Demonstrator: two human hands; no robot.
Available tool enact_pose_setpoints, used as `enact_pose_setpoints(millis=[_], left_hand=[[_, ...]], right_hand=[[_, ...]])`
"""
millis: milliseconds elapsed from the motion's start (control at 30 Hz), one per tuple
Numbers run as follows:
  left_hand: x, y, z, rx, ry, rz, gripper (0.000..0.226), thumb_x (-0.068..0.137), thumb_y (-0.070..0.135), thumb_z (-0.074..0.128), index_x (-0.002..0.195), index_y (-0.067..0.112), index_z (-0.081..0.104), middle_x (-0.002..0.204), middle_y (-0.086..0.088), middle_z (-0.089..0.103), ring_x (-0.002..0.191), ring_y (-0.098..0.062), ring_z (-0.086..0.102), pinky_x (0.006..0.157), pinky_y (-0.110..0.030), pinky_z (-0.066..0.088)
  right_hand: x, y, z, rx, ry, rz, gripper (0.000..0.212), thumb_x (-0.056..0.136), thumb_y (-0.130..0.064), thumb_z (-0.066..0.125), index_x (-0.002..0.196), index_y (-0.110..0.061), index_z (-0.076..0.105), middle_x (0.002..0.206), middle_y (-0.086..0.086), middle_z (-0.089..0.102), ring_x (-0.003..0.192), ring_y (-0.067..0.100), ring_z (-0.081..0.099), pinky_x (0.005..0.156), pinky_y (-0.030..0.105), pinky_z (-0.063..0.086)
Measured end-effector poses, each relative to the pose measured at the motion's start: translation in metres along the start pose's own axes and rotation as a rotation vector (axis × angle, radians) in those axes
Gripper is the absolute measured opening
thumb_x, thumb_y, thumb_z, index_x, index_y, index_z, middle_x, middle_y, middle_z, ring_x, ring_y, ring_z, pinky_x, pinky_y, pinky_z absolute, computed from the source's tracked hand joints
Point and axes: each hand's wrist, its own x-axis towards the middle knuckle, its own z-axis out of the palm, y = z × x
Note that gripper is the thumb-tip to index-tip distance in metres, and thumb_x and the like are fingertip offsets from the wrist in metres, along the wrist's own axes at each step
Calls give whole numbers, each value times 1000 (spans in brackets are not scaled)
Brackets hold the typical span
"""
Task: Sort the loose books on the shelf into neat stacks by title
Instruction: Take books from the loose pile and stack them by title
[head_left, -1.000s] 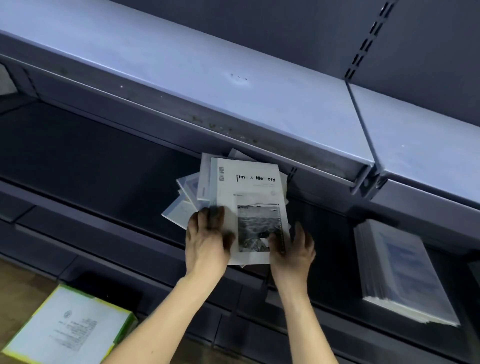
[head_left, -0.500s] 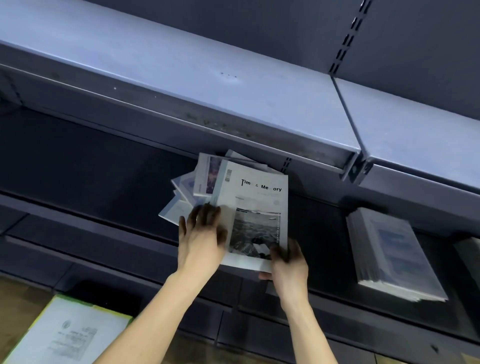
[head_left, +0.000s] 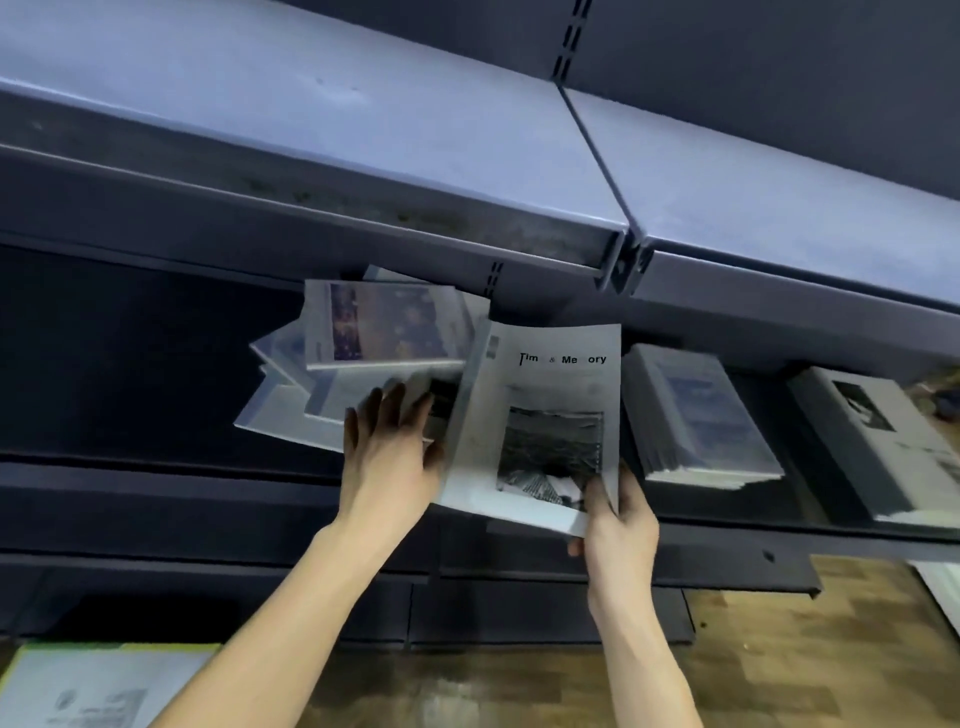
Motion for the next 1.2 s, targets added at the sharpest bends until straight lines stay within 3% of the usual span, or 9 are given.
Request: enact_pose_setpoints(millis=[100, 233, 367, 600, 733, 933, 1200], left_hand=[[2, 14, 4, 10, -24, 69, 55, 96, 36, 52, 148, 31, 35, 159, -5, 25, 146, -33, 22, 120, -52, 13], [5, 31, 7, -8, -35, 151, 53, 94, 29, 54, 145, 33, 41, 152, -5, 38, 143, -32, 28, 118, -54, 18], [1, 65, 12, 4, -94, 174, 58, 96, 33, 50, 150, 35, 31, 153, -6, 35, 142, -34, 26, 119, -49, 19], [-23, 131, 31, 4, -156, 233, 57, 94, 34, 55, 148, 30, 36, 154, -5, 34, 135, -33, 37, 112, -50, 31], [-41, 167, 44, 21, -141, 304, 53, 93, 31, 58, 144, 30, 44, 154, -4, 35, 136, -33, 35, 115, -52, 25], [-66, 220, 66, 29, -133, 386, 52, 87, 26, 68, 136, 28, 55, 150, -7, 43, 141, -37, 31, 115, -57, 21], [-104, 289, 91, 33, -143, 410, 57, 94, 32, 58, 147, 25, 41, 155, -10, 33, 147, -31, 18, 119, -50, 13]], right_hand=[[1, 1, -22, 50, 51, 11, 32, 102, -12, 51, 129, -23, 62, 84, 1, 69, 51, 10, 51, 41, 28, 42], [1, 0, -50, 99, 107, 18, 32, 103, -11, 51, 129, -27, 60, 77, -2, 67, 49, 11, 48, 39, 28, 41], [2, 2, -87, 117, 163, 15, 33, 103, -10, 50, 130, -24, 62, 83, -1, 69, 46, 10, 46, 37, 26, 40], [0, 9, -165, 200, 256, 23, 31, 102, -10, 50, 122, -28, 65, 87, -5, 73, 53, 11, 51, 36, 24, 39], [1, 16, -208, 223, 280, 29, 32, 102, -10, 50, 125, -28, 65, 97, 1, 74, 55, 10, 53, 36, 23, 40], [-1, 29, -266, 243, 280, 31, 30, 102, -9, 49, 123, -22, 66, 94, 3, 72, 55, 10, 53, 37, 23, 39], [2, 48, -340, 273, 291, 54, 30, 103, -8, 48, 124, -22, 66, 96, 4, 73, 56, 6, 57, 36, 22, 38]])
